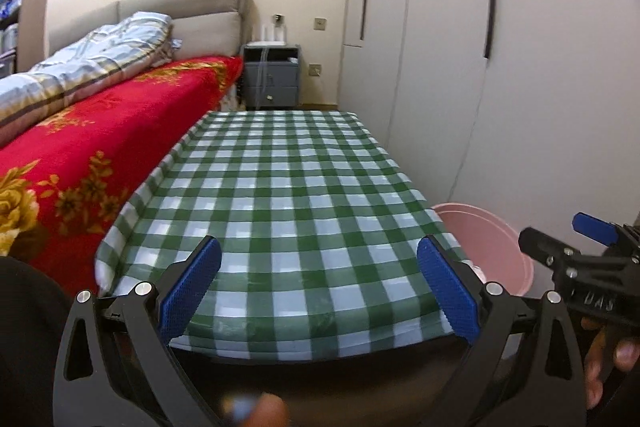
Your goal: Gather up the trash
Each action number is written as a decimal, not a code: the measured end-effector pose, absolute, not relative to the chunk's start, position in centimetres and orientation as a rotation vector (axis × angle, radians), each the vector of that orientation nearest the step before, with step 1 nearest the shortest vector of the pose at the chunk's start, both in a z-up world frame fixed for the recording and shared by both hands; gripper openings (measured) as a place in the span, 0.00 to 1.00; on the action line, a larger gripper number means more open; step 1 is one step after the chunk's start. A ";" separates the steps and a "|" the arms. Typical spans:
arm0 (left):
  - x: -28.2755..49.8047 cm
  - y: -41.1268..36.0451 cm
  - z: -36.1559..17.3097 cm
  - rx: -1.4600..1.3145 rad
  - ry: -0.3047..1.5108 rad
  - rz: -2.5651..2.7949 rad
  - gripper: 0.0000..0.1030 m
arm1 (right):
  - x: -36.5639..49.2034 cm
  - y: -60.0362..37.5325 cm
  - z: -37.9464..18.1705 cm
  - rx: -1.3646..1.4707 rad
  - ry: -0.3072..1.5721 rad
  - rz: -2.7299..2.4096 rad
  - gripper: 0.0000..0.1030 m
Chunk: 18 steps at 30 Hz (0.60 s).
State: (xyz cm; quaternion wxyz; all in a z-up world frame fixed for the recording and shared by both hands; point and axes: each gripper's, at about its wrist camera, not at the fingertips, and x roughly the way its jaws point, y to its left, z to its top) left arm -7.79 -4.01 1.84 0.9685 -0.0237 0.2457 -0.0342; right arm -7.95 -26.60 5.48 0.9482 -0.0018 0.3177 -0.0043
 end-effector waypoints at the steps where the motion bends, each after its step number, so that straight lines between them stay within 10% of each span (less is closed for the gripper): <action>1: -7.6 -3.8 1.6 -0.056 0.503 -0.059 0.92 | -7.9 -26.5 5.5 -0.003 0.642 -0.011 0.95; 18: -6.9 -3.4 0.1 -0.112 0.548 -0.028 0.92 | -7.1 -25.7 5.2 -0.021 0.629 -0.039 0.95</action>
